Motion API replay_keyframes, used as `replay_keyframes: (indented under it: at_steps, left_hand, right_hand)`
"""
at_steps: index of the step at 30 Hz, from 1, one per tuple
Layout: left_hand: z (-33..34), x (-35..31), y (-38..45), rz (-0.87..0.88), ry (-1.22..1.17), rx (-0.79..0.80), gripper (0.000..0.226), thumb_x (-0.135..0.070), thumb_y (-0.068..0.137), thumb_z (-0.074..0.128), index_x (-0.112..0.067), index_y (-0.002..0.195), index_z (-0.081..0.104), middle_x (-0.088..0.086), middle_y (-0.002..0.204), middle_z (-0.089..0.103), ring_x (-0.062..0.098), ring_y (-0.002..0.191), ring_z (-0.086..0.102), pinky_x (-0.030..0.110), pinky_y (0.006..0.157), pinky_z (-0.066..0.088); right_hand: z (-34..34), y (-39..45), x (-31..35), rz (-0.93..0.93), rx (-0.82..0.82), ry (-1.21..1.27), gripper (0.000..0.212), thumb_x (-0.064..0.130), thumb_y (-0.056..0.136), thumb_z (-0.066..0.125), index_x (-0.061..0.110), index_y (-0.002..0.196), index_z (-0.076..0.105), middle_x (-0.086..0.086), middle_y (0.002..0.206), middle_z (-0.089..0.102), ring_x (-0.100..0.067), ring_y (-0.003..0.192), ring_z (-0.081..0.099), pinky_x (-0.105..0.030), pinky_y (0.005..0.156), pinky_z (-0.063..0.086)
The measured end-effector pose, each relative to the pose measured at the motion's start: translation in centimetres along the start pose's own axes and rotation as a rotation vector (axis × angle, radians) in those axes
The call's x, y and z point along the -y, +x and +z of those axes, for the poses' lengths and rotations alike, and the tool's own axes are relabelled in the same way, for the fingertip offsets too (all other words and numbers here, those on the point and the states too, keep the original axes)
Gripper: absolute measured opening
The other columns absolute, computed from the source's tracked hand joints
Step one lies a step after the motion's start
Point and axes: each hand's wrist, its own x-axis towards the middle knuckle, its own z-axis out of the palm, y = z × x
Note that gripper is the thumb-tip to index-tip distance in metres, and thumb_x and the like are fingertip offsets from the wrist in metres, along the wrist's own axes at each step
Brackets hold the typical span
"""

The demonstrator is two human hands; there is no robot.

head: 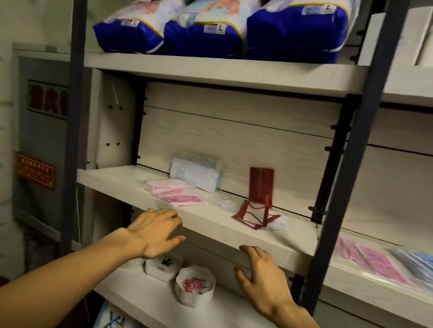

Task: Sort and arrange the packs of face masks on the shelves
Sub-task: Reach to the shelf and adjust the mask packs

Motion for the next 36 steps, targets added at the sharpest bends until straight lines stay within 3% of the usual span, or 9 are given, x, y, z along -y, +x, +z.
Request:
replay_keyframes:
  at_steps: [11, 15, 19, 23, 27, 29, 32, 36]
  left_hand:
    - [2.3, 7.7, 8.5, -0.039, -0.102, -0.125, 0.051, -0.055, 0.1, 0.04, -0.024, 0.139, 0.051, -0.001, 0.142, 0.05, 0.019, 0.124, 0.054, 0.039, 0.1, 0.048]
    - [2.9, 9.5, 13.6, -0.04, -0.118, -0.044, 0.057, -0.061, 0.097, 0.042, -0.025, 0.14, 0.05, -0.001, 0.144, 0.049, 0.019, 0.124, 0.053, 0.04, 0.1, 0.047]
    - [4.2, 11.1, 18.2, -0.044, -0.127, 0.042, 0.067, -0.071, 0.091, 0.045, -0.028, 0.142, 0.048, -0.003, 0.144, 0.05, 0.019, 0.124, 0.053, 0.04, 0.1, 0.047]
    - [6.0, 12.2, 21.8, -0.014, -0.15, 0.208, 0.071, -0.081, 0.082, 0.045, -0.032, 0.133, 0.053, -0.004, 0.128, 0.061, 0.019, 0.108, 0.057, 0.038, 0.09, 0.049]
    - [7.0, 12.8, 24.2, 0.007, -0.184, 0.18, 0.072, -0.083, 0.077, 0.05, -0.033, 0.128, 0.055, -0.005, 0.121, 0.063, 0.019, 0.102, 0.058, 0.036, 0.082, 0.048]
    - [7.2, 13.1, 25.1, 0.003, -0.216, 0.172, 0.073, -0.08, 0.077, 0.053, -0.033, 0.132, 0.054, -0.005, 0.124, 0.063, 0.018, 0.104, 0.058, 0.038, 0.087, 0.05]
    - [7.5, 13.7, 26.4, -0.017, -0.245, 0.136, 0.068, -0.069, 0.082, 0.059, -0.031, 0.137, 0.052, -0.006, 0.128, 0.063, 0.018, 0.111, 0.059, 0.039, 0.093, 0.051]
    - [7.5, 14.7, 27.6, -0.077, -0.351, 0.064, 0.049, -0.05, 0.084, 0.064, -0.031, 0.129, 0.06, -0.01, 0.118, 0.07, 0.018, 0.11, 0.063, 0.033, 0.091, 0.051]
  right_hand:
    - [1.3, 14.8, 1.3, 0.085, -0.023, -0.103, 0.058, 0.039, 0.095, 0.056, 0.017, 0.147, 0.041, -0.007, 0.142, 0.051, -0.027, 0.127, 0.05, -0.036, 0.103, 0.044]
    - [2.3, 20.0, -0.6, 0.167, 0.086, -0.118, 0.061, 0.046, 0.093, 0.059, 0.017, 0.144, 0.044, -0.009, 0.144, 0.049, -0.028, 0.128, 0.049, -0.04, 0.109, 0.041]
    - [3.8, 24.5, -1.9, 0.177, 0.152, -0.176, 0.055, 0.063, 0.086, 0.059, 0.023, 0.124, 0.056, -0.006, 0.128, 0.059, -0.025, 0.112, 0.056, -0.038, 0.099, 0.045]
    - [5.1, 27.7, -2.1, 0.178, 0.255, -0.195, 0.046, 0.071, 0.086, 0.054, 0.029, 0.104, 0.061, -0.004, 0.114, 0.063, -0.024, 0.102, 0.059, -0.038, 0.092, 0.05]
    - [6.1, 29.5, -1.7, 0.182, 0.242, -0.232, 0.053, 0.068, 0.09, 0.049, 0.023, 0.112, 0.066, -0.007, 0.124, 0.064, -0.029, 0.112, 0.061, -0.039, 0.098, 0.047]
    - [6.5, 30.3, -1.7, 0.175, 0.193, -0.255, 0.051, 0.066, 0.091, 0.048, 0.022, 0.11, 0.066, -0.007, 0.123, 0.066, -0.03, 0.109, 0.062, -0.039, 0.097, 0.046]
    - [7.2, 31.1, -2.0, 0.137, 0.145, -0.292, 0.039, 0.059, 0.094, 0.049, 0.023, 0.095, 0.062, -0.008, 0.113, 0.069, -0.031, 0.1, 0.064, -0.035, 0.083, 0.044]
    - [8.2, 31.7, -2.4, 0.109, 0.051, -0.322, 0.032, 0.048, 0.097, 0.048, 0.02, 0.093, 0.063, -0.012, 0.109, 0.07, -0.035, 0.097, 0.065, -0.035, 0.071, 0.042]
